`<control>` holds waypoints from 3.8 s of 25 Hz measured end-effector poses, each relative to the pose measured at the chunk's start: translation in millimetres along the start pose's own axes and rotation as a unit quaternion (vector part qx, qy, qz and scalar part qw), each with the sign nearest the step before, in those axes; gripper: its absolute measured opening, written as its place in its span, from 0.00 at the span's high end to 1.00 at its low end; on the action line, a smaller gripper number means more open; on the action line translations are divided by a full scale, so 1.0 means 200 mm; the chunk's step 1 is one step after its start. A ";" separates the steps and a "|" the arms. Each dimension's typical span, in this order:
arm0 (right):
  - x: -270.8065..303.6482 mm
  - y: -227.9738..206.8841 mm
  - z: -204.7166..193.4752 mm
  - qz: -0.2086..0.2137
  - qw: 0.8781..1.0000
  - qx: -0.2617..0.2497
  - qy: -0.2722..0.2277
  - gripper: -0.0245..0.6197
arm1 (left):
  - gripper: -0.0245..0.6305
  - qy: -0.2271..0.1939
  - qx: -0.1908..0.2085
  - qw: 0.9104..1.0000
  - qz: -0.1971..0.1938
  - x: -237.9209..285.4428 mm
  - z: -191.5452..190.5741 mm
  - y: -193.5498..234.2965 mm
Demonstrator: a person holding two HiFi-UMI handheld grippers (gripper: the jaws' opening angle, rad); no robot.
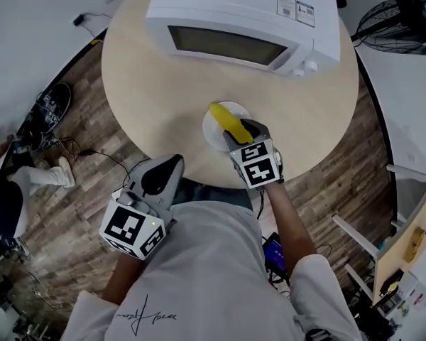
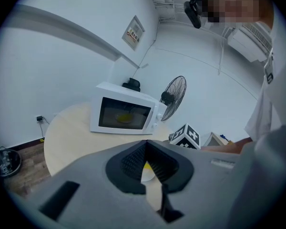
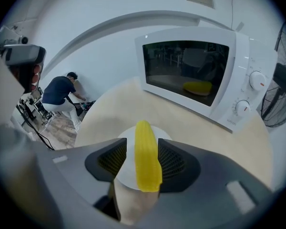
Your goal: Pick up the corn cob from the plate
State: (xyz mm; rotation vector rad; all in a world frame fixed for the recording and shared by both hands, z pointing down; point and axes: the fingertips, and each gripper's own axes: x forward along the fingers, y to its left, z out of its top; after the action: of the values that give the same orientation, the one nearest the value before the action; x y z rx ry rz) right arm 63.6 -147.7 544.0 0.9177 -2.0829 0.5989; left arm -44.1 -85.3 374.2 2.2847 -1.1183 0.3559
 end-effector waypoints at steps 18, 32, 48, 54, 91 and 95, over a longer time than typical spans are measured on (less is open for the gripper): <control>0.19 0.00 -0.11 -0.002 0.994 -0.060 0.087 0.50 | 0.97 0.002 -0.034 0.999 0.031 -0.06 -0.06 0.13; 0.28 -0.03 -0.13 -0.013 0.990 -0.083 0.116 0.53 | 0.97 0.005 -0.057 0.998 0.034 -0.08 -0.10 0.16; 0.32 -0.03 -0.17 0.007 0.986 -0.082 0.142 0.54 | 0.97 0.001 -0.044 0.999 0.019 -0.06 -0.07 0.16; 0.32 -0.03 -0.17 0.002 0.988 -0.066 0.143 0.54 | 0.97 -0.007 -0.037 0.999 0.015 -0.06 -0.04 0.14; 0.18 -0.03 -0.19 -0.027 0.992 0.019 0.121 0.55 | 0.97 -0.029 -0.019 0.999 0.004 -0.17 -0.02 0.14; 0.15 -0.03 -0.19 -0.026 0.993 0.033 0.114 0.55 | 0.97 -0.027 -0.017 0.999 0.003 -0.18 -0.02 0.14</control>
State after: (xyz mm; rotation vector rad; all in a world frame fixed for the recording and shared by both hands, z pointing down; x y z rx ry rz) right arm 71.4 -138.7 590.8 0.8944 -1.8401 0.7129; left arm -87.7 -74.2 371.0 2.2738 -1.1491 0.2753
